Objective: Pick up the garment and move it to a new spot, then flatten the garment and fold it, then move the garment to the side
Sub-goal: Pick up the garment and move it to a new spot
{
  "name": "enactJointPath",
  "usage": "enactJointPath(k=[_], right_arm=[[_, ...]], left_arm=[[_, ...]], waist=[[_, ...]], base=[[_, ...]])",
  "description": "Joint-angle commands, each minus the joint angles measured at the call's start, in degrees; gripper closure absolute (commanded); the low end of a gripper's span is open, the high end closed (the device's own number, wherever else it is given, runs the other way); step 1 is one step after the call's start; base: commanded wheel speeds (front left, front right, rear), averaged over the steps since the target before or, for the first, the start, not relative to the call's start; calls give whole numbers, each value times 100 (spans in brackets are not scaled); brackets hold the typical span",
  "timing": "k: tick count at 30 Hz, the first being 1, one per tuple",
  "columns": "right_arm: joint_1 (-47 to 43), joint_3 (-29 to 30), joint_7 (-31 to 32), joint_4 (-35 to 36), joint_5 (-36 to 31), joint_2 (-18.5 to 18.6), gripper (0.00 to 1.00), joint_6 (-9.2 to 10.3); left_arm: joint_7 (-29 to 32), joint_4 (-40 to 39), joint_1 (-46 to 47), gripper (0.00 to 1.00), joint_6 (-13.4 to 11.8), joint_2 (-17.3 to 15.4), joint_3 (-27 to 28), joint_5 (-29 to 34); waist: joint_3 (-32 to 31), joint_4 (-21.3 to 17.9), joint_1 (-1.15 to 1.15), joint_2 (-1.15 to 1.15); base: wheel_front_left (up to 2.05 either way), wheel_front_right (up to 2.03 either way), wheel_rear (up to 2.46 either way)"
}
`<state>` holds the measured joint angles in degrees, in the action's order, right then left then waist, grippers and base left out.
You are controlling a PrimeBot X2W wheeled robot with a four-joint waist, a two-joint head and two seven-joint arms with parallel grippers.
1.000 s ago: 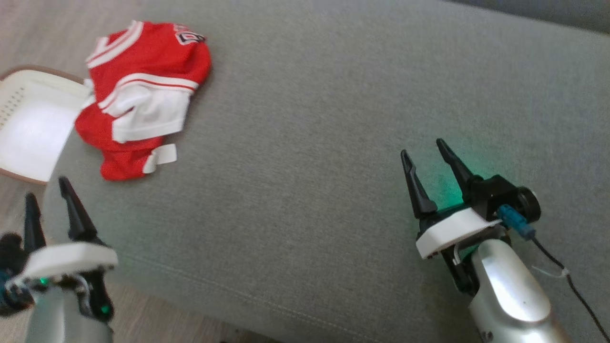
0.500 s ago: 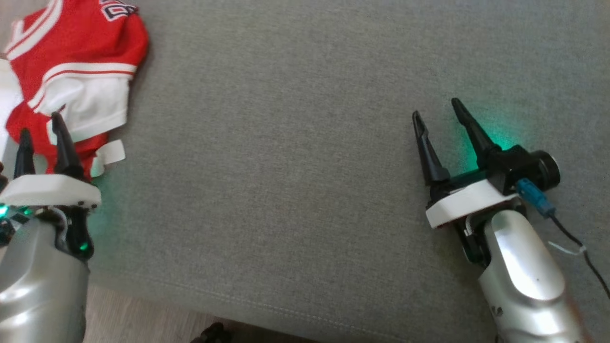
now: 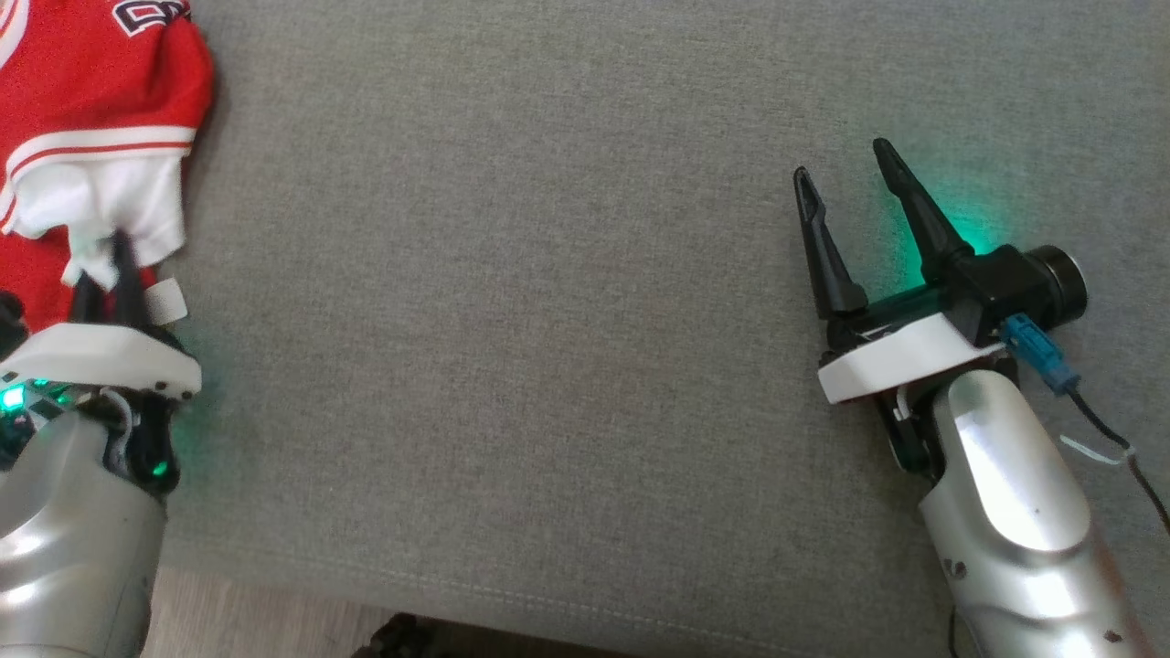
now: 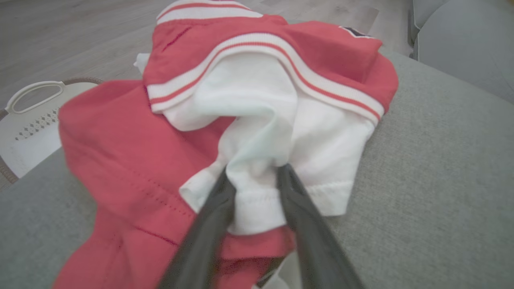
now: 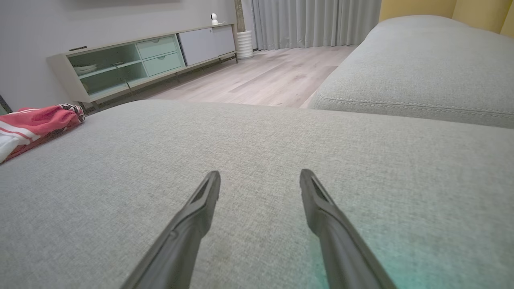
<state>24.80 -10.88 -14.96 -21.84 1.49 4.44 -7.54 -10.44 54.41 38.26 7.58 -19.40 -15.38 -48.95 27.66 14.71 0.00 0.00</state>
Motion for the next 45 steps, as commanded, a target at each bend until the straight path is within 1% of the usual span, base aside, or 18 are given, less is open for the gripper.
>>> enactJointPath(k=[1, 5, 9, 15, 18, 22, 27, 30, 33, 34, 35, 38, 41, 43, 45], right_arm=[[-14, -44, -4, -36, -7, 6, 0, 5], [-14, -10, -4, -55, 47, -35, 0, 5], [-56, 23, -4, -68, 152, -97, 0, 5], [-168, -54, -4, -93, 357, -150, 0, 5], [-228, -174, -4, -16, 748, -154, 0, 5], [-308, -268, -4, 5, 986, -155, 0, 5], [-432, -298, -4, 17, 1155, -156, 0, 5], [-501, -330, -4, 25, 1227, -156, 0, 5], [-540, -360, -4, 32, 1270, -156, 0, 5], [-546, -366, -4, 34, 1280, -156, 0, 5], [-552, -358, -4, 38, 1286, -156, 0, 5], [-574, -331, -4, 52, 1290, -156, 0, 5], [-622, -269, -4, 34, 1263, -156, 0, 5], [-647, -233, -4, 16, 1266, -156, 0, 5], [-697, -198, -4, 5, 1364, -156, 0, 5]], left_arm=[[-122, -65, 122, 100, -9, -372, 98, -53], [-356, -187, 266, 100, -9, -574, -76, -102], [-446, -597, 561, 100, -9, -847, -234, 121], [-453, -1803, 969, 100, -9, -1097, -345, 694], [-454, -2504, 1218, 100, -9, -1118, -519, 982], [-455, -3084, 1420, 100, -9, -946, -924, 1148], [-455, -3559, 1549, 100, -9, -480, -1483, 1136], [-455, -3584, 1454, 100, -9, -173, -1668, 1050], [-455, -3286, 1237, 100, -9, 36, -1807, 1097], [-455, -3181, 1158, 70, -9, 104, -1819, 1118], [-455, -3067, 1059, 0, -9, 181, -1803, 1125], [-455, -2856, 864, 0, -12, 269, -1745, 1294], [-455, -2641, 409, 0, -92, 462, -1391, 1472], [-455, -2622, 63, 0, -218, 488, -1136, 1790], [-455, -2671, -346, 0, -406, 542, -733, 2012]], waist=[[-11, -15, 0, 0], [-158, -79, 0, 0], [-416, -182, 0, 0], [-847, -543, 0, 0], [-1062, -921, 0, 0], [-1236, -1351, 0, 0], [-1407, -1822, 0, 0], [-1491, -2043, 0, 0], [-1538, -2200, 0, 0], [-1550, -2232, 0, 0], [-1560, -2247, 0, 0], [-1584, -2246, 0, 0], [-1677, -2177, 0, 0], [-1762, -2122, 0, 0], [-1835, -2063, 0, 0]], base=[[0, 0, 0], [0, 0, 0], [0, 0, 0], [0, 0, 0], [0, 0, 0], [0, 0, 0], [0, 0, 0], [0, 0, 0], [0, 0, 0], [0, 0, 0], [0, 0, 0], [0, 0, 0], [0, 0, 0], [0, 0, 0], [0, 0, 0]])
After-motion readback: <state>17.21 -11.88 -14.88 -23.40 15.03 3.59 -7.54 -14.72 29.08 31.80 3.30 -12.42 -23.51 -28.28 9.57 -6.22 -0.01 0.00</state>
